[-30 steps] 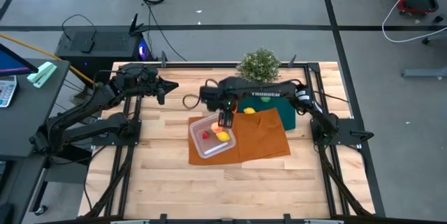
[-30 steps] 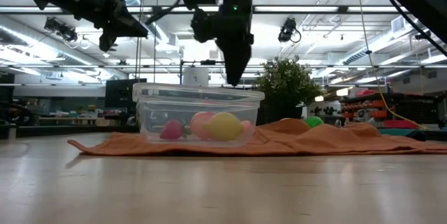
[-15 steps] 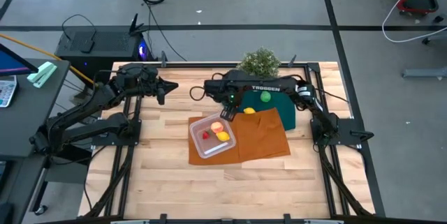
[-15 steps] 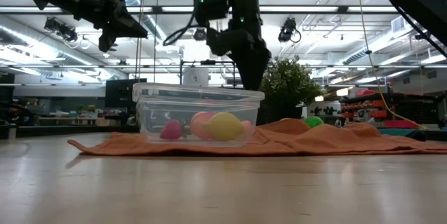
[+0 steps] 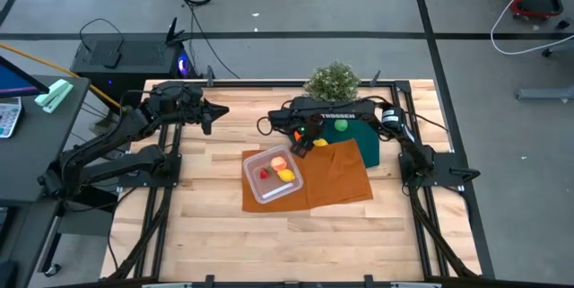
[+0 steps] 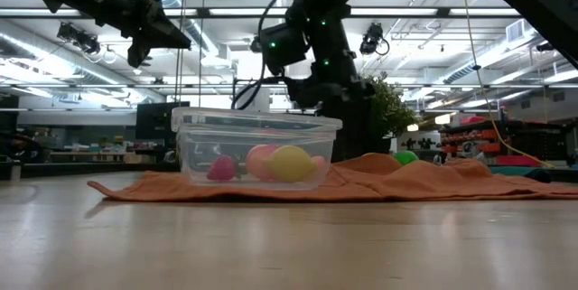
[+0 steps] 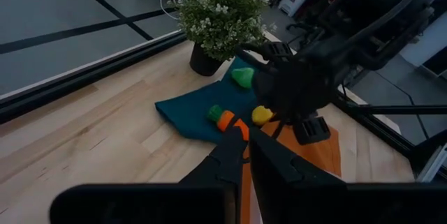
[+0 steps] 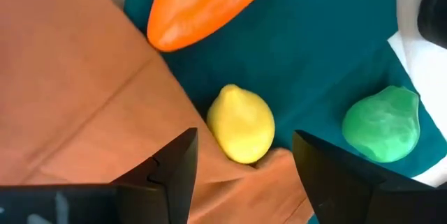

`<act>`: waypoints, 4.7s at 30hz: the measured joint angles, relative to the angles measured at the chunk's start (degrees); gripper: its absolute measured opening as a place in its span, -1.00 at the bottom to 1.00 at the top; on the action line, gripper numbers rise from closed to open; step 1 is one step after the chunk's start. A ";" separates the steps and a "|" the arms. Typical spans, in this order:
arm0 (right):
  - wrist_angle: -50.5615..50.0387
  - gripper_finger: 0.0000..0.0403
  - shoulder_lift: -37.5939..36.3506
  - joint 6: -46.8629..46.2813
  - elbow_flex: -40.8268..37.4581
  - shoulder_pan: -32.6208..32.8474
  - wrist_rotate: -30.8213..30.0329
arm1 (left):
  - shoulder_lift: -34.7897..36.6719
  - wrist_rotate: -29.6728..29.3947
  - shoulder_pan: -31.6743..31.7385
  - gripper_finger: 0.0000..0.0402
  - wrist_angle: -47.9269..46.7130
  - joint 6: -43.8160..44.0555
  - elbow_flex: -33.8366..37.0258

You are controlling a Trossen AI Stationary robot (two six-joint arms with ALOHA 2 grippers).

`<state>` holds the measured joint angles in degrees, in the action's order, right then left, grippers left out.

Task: Pick and placing Produce into tupperware
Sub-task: Put the yellow lemon into the transparent bin

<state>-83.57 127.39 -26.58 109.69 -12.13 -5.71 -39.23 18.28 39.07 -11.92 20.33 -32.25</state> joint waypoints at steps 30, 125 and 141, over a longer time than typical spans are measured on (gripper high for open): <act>3.70 -0.07 0.02 -9.34 -8.27 -0.47 -0.91 | 0.00 0.00 -0.02 -0.81 0.04 1.25 0.00; 0.86 -0.01 -0.44 -2.93 -7.98 3.12 -0.62 | 0.00 -0.02 -0.03 -0.83 0.06 -0.19 0.00; 1.29 0.22 -0.42 -3.17 -7.98 2.77 1.47 | 0.00 -0.02 -0.02 -0.85 0.05 -0.17 0.00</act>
<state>-82.28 126.98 -29.76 101.71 -9.37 -4.24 -39.22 18.26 39.05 -11.87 20.16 -32.25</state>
